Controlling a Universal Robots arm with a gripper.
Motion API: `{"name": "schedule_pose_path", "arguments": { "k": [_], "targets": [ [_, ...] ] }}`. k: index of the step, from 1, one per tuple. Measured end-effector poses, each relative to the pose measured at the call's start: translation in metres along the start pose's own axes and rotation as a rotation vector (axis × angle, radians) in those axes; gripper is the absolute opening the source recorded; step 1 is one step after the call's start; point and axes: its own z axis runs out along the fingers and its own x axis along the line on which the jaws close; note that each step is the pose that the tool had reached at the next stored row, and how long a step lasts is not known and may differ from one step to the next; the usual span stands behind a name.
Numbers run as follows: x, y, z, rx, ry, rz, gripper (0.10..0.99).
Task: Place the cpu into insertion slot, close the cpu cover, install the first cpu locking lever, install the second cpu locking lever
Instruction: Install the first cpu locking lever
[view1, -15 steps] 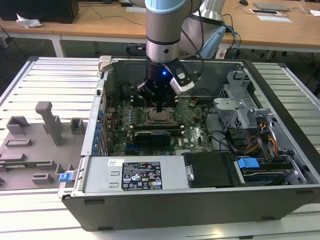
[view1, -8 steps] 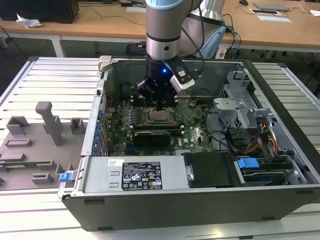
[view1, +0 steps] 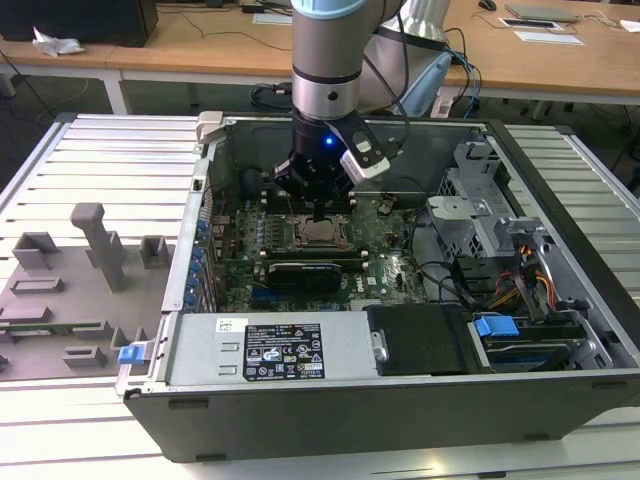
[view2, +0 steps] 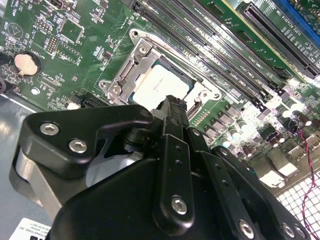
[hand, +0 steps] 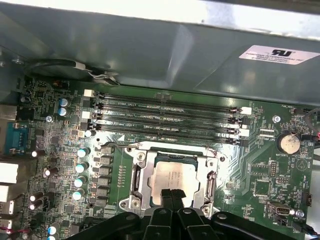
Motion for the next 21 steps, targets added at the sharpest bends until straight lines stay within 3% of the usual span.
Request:
{"name": "schedule_pose_path", "arguments": {
  "k": [10,16,21],
  "targets": [
    [0.0,0.0,-0.0007,0.0,0.0003,0.0,0.106],
    [-0.0004,0.0002,-0.0163,0.0,0.0,0.0,0.106],
    [-0.0005,0.0003,-0.0185,0.0,-0.0001,0.0,0.106]
  ]
}}
